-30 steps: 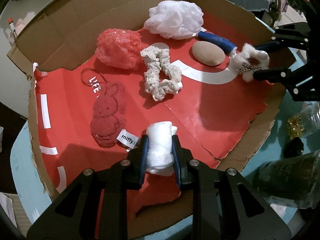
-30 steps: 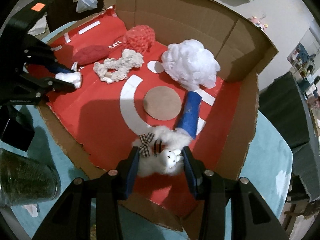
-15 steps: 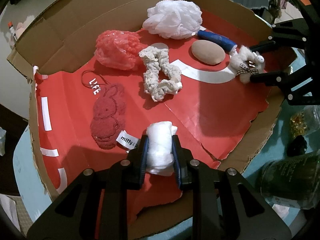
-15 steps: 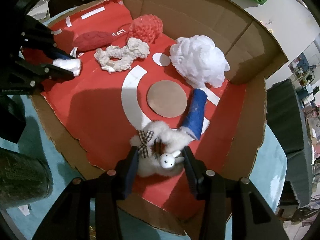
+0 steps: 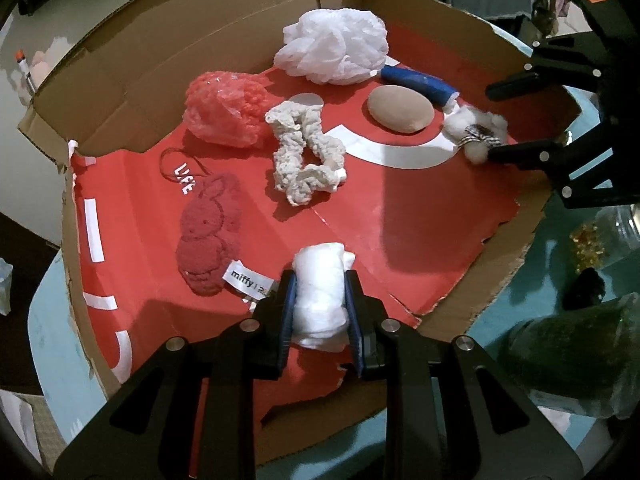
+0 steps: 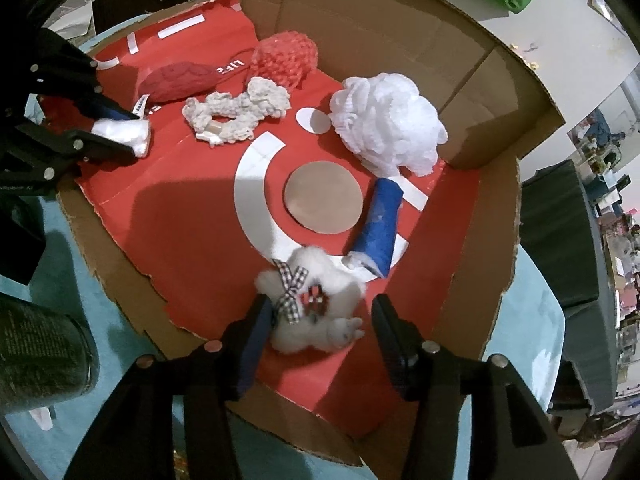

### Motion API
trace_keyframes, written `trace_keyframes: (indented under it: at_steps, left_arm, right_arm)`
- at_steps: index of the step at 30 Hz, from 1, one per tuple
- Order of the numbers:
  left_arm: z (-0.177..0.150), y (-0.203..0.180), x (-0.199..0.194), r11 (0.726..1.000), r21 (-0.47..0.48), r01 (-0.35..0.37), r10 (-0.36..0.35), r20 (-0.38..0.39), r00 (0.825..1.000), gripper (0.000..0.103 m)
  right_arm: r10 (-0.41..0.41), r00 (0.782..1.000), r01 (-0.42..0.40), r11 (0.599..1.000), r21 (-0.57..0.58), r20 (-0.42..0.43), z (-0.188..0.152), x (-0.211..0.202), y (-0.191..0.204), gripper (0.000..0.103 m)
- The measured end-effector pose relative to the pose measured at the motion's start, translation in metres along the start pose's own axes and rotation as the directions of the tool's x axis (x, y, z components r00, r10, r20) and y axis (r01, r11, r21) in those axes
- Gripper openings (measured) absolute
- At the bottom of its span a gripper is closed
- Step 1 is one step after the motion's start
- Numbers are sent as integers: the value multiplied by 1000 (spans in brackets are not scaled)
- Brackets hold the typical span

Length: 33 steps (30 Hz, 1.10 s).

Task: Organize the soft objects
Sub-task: 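Lower the cloth roll and bunny clip into the box, then open both tools and withdraw them from the box back over the table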

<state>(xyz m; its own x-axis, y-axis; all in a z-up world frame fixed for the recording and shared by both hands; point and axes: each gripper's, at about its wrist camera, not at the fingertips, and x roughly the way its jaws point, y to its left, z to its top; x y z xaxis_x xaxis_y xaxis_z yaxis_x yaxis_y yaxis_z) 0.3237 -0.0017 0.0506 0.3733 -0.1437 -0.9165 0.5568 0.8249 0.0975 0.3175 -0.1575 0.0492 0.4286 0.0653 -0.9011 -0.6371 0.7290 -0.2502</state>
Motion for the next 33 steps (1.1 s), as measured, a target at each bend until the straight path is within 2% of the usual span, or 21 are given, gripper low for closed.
trace_keyframes:
  at_steps: [5, 7, 8, 9, 10, 17, 22, 24, 28, 30, 33]
  left_arm:
    - [2, 1, -7, 1000, -17, 9, -9, 9, 1000, 23]
    - [0, 2, -11, 1000, -22, 9, -9, 13, 1000, 28]
    - [0, 1, -12, 1000, -23, 8, -8, 12, 1000, 37]
    - [-1, 2, -12, 1000, -22, 7, -7, 13, 1000, 56]
    - [-2, 2, -12, 1000, -23, 3, -3, 13, 1000, 62]
    - [-3, 4, -18, 998, -55, -11, 13, 45, 999, 63]
    - [-12, 1, -56, 995, -100, -20, 34, 142, 989, 64]
    - [-21, -3, -75, 991, -130, -23, 48, 193, 980, 73]
    - [-47, -23, -117, 979, -199, -48, 111, 321, 941, 76]
    - [-59, -33, -132, 971, -235, -37, 122, 359, 925, 79]
    - [-87, -56, -157, 961, -277, -12, 141, 451, 881, 89]
  right_arm:
    - [-6, 999, 5, 1000, 27, 35, -2, -11, -6, 61]
    - [-13, 998, 11, 999, 37, 63, -3, -22, -8, 64]
    - [-13, 997, 10, 999, 43, 79, -3, -28, -8, 66]
    - [-13, 996, 8, 999, 49, 93, -3, -35, -9, 67]
    - [-14, 995, 9, 999, 53, 103, -4, -39, -8, 68]
    - [-14, 984, -1, 997, 83, 177, -11, -68, -8, 69]
    - [-22, 960, -13, 992, 124, 278, -24, -110, -4, 80]
    - [-34, 947, -15, 989, 150, 320, -31, -126, -2, 83]
    - [-41, 906, -48, 979, 200, 422, -55, -167, 7, 95]
    - [-59, 883, -51, 974, 219, 466, -70, -185, 16, 100]
    - [-94, 848, -49, 966, 254, 521, -95, -205, 32, 103]
